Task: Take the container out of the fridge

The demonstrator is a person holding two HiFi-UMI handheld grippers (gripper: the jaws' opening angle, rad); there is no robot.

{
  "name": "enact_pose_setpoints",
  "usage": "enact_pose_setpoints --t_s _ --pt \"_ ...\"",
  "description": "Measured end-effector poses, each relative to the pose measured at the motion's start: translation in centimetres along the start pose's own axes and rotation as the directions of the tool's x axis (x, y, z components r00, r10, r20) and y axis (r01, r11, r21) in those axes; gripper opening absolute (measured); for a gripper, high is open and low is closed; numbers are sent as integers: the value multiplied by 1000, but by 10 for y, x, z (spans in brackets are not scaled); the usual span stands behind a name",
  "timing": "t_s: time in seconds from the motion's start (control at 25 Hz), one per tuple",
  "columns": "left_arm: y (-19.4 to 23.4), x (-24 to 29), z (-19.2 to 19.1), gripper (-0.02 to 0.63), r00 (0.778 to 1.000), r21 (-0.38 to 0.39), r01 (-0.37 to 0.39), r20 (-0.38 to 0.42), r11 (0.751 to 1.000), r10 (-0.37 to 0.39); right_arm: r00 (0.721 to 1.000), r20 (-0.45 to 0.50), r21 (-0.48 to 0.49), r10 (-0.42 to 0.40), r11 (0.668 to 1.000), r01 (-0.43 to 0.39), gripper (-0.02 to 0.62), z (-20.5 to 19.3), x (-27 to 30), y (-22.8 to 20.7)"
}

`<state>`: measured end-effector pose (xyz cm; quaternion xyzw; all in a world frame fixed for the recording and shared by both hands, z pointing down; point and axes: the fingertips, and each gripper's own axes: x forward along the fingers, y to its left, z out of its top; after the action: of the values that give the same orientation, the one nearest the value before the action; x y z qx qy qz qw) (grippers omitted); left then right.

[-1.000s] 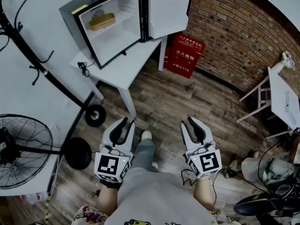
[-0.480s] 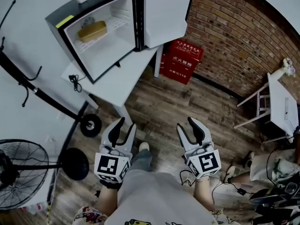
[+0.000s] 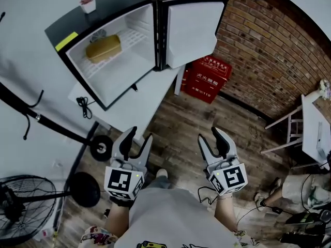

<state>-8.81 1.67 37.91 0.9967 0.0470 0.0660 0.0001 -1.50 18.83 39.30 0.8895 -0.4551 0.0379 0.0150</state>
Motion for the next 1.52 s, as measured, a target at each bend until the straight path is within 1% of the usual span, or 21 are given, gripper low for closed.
enact_pose_setpoints --t_s 0.2,0.36,0.52,0.68,0.84,0.96,1.04,1.12,1.28,1.4,1.52 --pt "39 15 -3 195 999 -8 -33 5 999 33 1000 -4 -12 23 1000 -23 190 3 46 1" --pt "63 19 -8 204 999 -16 -51 6 999 51 999 2 -18 32 999 -32 196 7 70 5" --pt "74 18 -14 211 998 -31 -64 1 997 64 999 1 -27 39 999 -39 198 8 82 8" --pt "84 15 -19 213 996 -39 -92 -6 995 92 998 -5 -31 61 998 -61 200 7 94 10" --pt "95 17 -22 215 991 -45 -135 -10 990 134 995 -3 -40 102 994 -102 201 8 114 10" --pt "107 23 -19 216 982 -46 -189 -6 981 189 988 6 -53 155 987 -154 203 11 139 7" --pt "115 29 -17 218 972 -50 -236 -3 970 236 979 8 -62 203 977 -202 206 13 159 3" --pt "124 33 -18 221 957 -54 -290 -1 955 291 965 7 -71 262 963 -260 209 15 183 0" --pt "147 48 -10 222 916 -71 -400 1 914 401 926 13 -96 376 923 -373 210 27 235 -2" --pt "162 61 -5 225 881 -77 -470 8 879 472 885 8 -118 465 879 -461 213 36 272 0" --pt "172 70 6 225 832 -89 -552 5 829 555 831 7 -136 557 824 -551 216 46 304 2"
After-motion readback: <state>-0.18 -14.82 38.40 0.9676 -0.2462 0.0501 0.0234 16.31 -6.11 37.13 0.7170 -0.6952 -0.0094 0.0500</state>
